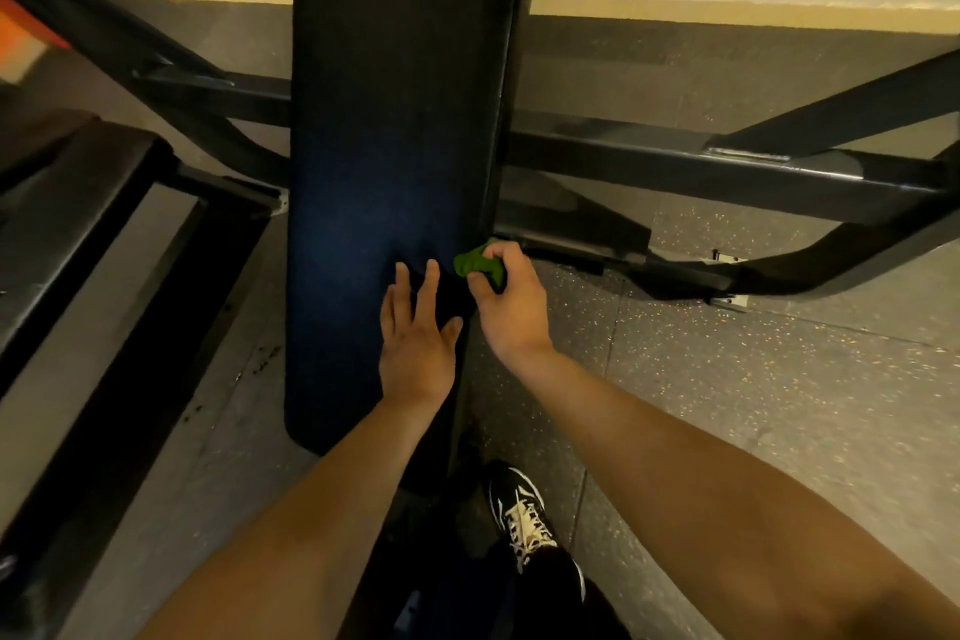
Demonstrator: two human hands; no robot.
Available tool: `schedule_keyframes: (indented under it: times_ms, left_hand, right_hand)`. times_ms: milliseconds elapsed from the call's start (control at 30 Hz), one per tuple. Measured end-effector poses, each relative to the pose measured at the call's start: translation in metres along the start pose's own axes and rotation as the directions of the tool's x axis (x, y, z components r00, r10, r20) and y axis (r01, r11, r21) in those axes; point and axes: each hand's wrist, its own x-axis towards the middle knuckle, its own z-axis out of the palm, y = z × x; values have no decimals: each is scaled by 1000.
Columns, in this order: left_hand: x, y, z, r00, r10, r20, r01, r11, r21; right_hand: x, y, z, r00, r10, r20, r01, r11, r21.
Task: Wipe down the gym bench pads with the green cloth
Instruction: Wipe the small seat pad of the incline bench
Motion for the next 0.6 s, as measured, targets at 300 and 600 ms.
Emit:
schedule_keyframes:
  times_ms: [300, 600]
  left_hand:
    - [-4, -9, 11, 998, 32, -58, -35, 998, -53]
    - [-22, -45, 13, 986, 139, -88, -147, 984, -96]
  right_hand:
    - [-67, 48, 22, 989, 136, 60, -140, 988, 71]
    - [-48, 23, 4, 981, 184, -63, -171, 970, 170]
